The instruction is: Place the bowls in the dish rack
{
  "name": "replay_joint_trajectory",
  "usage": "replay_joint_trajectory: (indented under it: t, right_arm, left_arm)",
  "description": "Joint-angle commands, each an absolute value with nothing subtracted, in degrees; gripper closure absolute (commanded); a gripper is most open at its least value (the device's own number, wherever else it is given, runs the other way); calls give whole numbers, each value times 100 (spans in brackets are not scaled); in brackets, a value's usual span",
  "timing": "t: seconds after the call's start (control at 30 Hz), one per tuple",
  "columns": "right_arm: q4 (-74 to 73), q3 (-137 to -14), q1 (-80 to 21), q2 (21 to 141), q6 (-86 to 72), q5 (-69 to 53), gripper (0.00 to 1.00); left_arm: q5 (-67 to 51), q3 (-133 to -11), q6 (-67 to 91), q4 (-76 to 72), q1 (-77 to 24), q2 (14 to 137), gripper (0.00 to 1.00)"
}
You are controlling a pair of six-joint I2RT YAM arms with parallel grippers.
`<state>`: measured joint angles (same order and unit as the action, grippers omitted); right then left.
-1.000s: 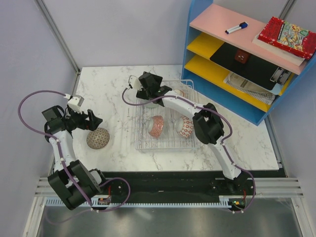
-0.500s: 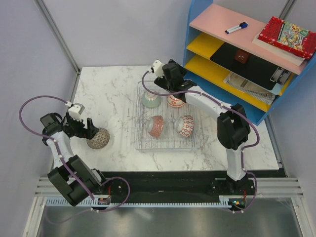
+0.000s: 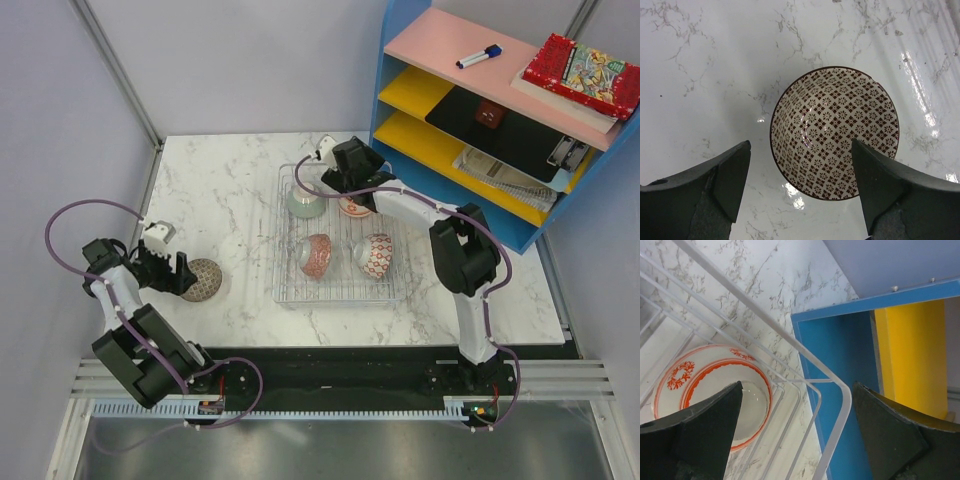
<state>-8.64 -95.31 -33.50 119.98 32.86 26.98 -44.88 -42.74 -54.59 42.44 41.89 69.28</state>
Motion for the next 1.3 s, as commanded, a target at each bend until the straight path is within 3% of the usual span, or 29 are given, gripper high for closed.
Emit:
replay_joint_trajectory:
  t: [0.0, 0.8, 1.17, 1.27]
  right_arm:
    - [-615, -9299, -3234, 11883, 3164, 2830, 3]
    - [-378, -8473, -2883, 11276, 3498, 3471, 3]
    - [-570, -8534, -2769, 11215, 3270, 3227, 3]
    - [-790, -8736, -2786, 11197, 3059, 2989, 3]
  left_arm:
    - [-4412, -4280, -6064, 4508, 4271, 7031, 14]
    - [-4315, -4368, -6548, 4878, 4271, 7365, 26]
    - [-4386, -4500, -6759, 5106, 4271, 7708, 60]
    - [-4456, -4526, -6776, 5133, 4271, 7734, 77]
